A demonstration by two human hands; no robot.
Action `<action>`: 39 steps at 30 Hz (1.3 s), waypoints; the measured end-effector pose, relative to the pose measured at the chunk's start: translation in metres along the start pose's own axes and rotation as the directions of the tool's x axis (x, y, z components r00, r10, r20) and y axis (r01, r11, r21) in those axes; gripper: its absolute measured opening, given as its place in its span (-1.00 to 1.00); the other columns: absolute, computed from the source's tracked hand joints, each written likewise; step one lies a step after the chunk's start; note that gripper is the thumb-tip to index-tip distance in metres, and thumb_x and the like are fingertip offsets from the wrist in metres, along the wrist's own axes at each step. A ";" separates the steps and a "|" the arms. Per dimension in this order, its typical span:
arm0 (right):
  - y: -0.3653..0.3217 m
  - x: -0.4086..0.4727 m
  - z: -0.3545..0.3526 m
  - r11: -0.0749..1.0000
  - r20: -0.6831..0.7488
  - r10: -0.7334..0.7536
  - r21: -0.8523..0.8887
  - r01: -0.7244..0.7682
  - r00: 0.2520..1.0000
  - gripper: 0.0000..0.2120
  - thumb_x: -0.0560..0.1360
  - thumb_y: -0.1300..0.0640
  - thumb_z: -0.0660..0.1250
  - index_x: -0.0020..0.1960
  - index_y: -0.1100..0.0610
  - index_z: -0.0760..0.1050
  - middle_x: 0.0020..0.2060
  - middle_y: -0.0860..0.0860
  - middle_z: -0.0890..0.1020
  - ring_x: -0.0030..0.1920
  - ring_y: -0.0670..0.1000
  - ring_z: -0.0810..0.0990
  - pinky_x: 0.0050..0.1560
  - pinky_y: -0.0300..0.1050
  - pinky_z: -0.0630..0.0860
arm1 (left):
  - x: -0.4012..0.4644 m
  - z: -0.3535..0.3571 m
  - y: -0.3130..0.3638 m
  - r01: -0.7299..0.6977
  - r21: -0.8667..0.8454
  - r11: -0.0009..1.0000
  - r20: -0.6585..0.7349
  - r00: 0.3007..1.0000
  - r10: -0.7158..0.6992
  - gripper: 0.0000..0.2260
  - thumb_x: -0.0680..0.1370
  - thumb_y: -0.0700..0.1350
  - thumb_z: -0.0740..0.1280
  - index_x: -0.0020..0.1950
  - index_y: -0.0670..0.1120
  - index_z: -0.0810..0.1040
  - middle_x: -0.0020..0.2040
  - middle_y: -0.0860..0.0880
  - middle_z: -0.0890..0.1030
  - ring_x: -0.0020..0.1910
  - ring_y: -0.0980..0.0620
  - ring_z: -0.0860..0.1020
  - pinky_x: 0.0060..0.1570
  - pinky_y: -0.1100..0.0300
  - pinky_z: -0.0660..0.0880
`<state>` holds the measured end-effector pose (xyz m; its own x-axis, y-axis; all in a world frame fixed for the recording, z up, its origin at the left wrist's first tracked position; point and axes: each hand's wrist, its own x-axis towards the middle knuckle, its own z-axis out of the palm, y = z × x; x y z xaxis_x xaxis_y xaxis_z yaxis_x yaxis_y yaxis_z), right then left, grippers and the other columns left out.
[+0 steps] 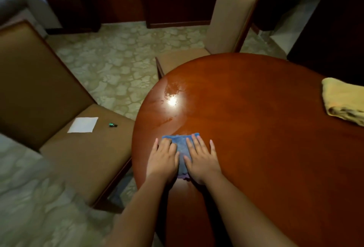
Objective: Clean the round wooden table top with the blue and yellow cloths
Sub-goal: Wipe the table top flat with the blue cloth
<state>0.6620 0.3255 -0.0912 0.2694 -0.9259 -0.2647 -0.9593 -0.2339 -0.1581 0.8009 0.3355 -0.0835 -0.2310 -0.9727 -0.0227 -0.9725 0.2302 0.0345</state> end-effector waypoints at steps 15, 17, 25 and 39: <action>-0.013 0.208 -0.052 1.000 -0.057 0.020 0.007 -0.020 0.998 -0.44 0.63 -0.16 -0.18 0.56 0.00 -0.21 0.55 -0.05 -0.19 0.52 -0.08 -0.27 0.46 0.11 -0.35 | 0.191 0.007 -0.117 0.065 0.041 0.997 0.080 0.994 -0.068 -0.51 0.66 0.00 -0.21 0.55 -0.15 -0.21 0.57 -0.03 -0.17 0.53 0.06 -0.21 0.49 0.00 -0.19; -0.006 0.242 -0.062 0.999 -0.069 0.038 -0.001 -0.038 0.997 -0.44 0.63 -0.16 -0.17 0.56 0.00 -0.22 0.55 -0.05 -0.19 0.52 -0.08 -0.27 0.45 0.11 -0.35 | 0.228 0.005 -0.128 0.056 0.004 0.998 0.094 0.994 -0.057 -0.51 0.66 0.00 -0.19 0.55 -0.14 -0.20 0.57 -0.03 -0.18 0.53 0.06 -0.21 0.50 0.04 -0.18; 0.005 0.303 -0.076 0.998 -0.079 0.062 -0.019 -0.063 0.995 -0.44 0.63 -0.15 -0.17 0.56 0.00 -0.22 0.55 -0.04 -0.18 0.52 -0.06 -0.26 0.45 0.11 -0.34 | 0.288 0.007 -0.147 0.041 -0.188 0.981 0.114 0.993 -0.020 -0.51 0.68 -0.02 -0.11 0.55 -0.16 -0.14 0.57 -0.07 -0.15 0.54 0.04 -0.14 0.48 0.17 -0.17; -0.041 0.141 -0.031 0.991 -0.018 -0.133 -0.035 0.133 0.991 -0.43 0.63 -0.15 -0.14 0.56 -0.01 -0.23 0.55 -0.03 -0.18 0.52 -0.06 -0.24 0.45 0.12 -0.35 | 0.084 0.013 -0.097 0.252 -0.043 0.967 0.078 0.965 -0.249 -0.40 0.56 0.08 -0.32 0.56 -0.16 -0.07 0.57 -0.09 -0.08 0.54 0.01 -0.10 0.48 0.01 -0.12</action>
<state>0.7371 0.1955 -0.0926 0.3933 -0.8918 -0.2236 -0.9175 -0.3648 -0.1587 0.8758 0.2322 -0.1016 0.0165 -0.9939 -0.1088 -0.9972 -0.0242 0.0701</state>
